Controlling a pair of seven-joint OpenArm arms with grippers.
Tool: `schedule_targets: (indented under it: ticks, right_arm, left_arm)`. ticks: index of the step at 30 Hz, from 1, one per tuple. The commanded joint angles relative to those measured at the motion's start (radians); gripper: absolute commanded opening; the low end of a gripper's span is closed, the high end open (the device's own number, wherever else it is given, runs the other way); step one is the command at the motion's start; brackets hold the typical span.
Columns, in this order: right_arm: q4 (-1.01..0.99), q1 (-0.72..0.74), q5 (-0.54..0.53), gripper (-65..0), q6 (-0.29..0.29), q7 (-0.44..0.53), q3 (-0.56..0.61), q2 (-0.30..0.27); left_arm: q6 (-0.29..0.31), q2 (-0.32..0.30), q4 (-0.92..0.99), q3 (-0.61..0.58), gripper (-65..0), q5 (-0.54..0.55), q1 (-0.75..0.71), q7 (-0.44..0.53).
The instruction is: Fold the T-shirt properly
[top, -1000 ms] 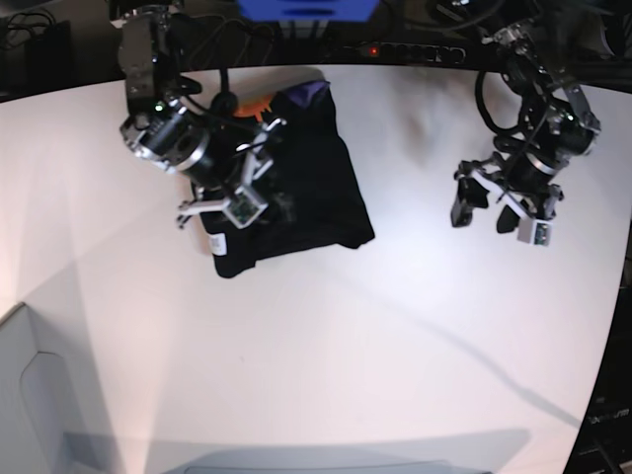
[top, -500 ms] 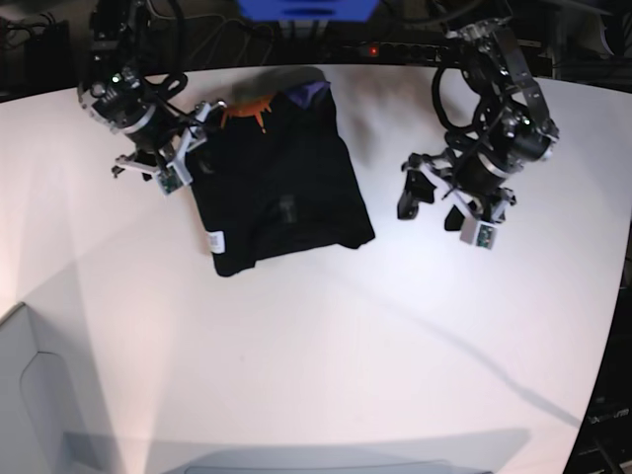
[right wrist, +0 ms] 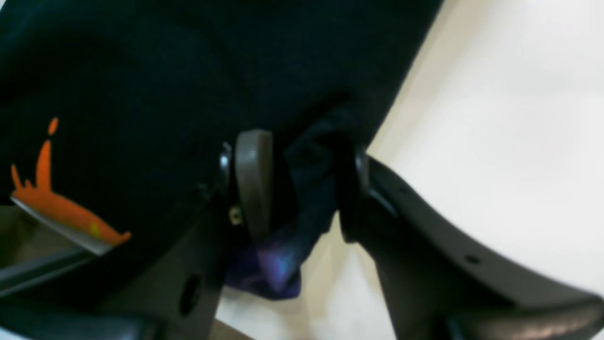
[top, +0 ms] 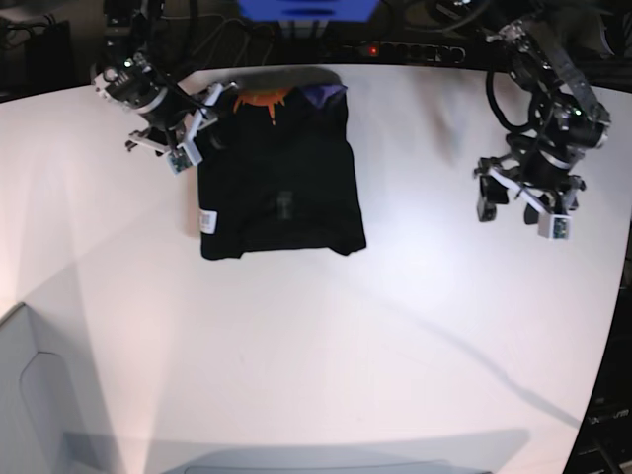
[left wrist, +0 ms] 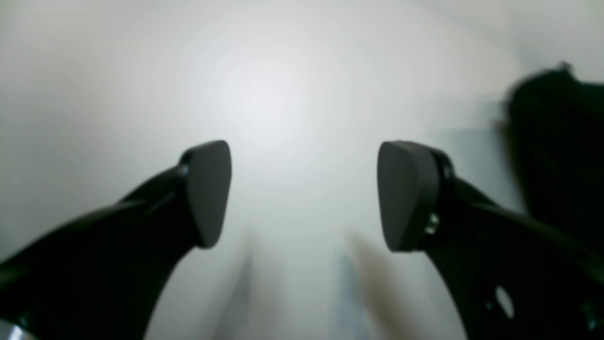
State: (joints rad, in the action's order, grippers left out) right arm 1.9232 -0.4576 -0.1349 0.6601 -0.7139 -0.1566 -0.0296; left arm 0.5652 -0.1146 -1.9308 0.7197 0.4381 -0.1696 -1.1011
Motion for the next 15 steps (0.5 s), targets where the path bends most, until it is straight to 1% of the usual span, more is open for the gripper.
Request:
schedule_targets:
  ticks: [1, 3, 6, 8, 12, 14, 15]
  right_arm:
    - [0.022, 0.006, -0.010, -42.5, 0.014, 0.012, -0.007, 0.007]
    - [0.051, 0.007, -0.010, -42.5, 0.016, 0.013, -0.036, 0.009]
    - [0.108, 0.010, -0.010, -42.5, 0.019, 0.013, -0.080, 0.041]
    - [0.115, 0.012, -0.012, -42.5, 0.019, 0.013, -0.105, 0.043]
    - [0.114, 0.009, -0.012, -42.5, 0.019, 0.013, -0.177, 0.046]
    - [0.114, -0.011, -0.012, -42.6, 0.019, 0.013, -0.234, 0.046]
    - [0.114, -0.016, -0.012, -42.6, 0.019, 0.013, -0.268, 0.046]
  left_arm:
    - [-0.001, -0.018, -0.015, 0.022, -18.4, 0.015, 0.008, 0.013]
    - [-0.001, -0.027, -0.015, 0.064, -18.4, 0.015, 0.002, 0.013]
    - [-0.001, -0.029, -0.020, 0.140, -18.4, 0.011, -0.011, 0.009]
    - [-0.001, -0.050, -0.023, 0.177, -18.4, 0.017, -0.058, 0.009]
    - [0.003, -0.093, -0.025, 0.191, -18.7, 0.018, -0.153, 0.011]
    - [0.003, -0.118, -0.026, 0.219, -19.3, 0.018, -0.221, 0.011]
    - [0.005, -0.124, -0.026, 0.239, -21.0, 0.018, -0.250, 0.013]
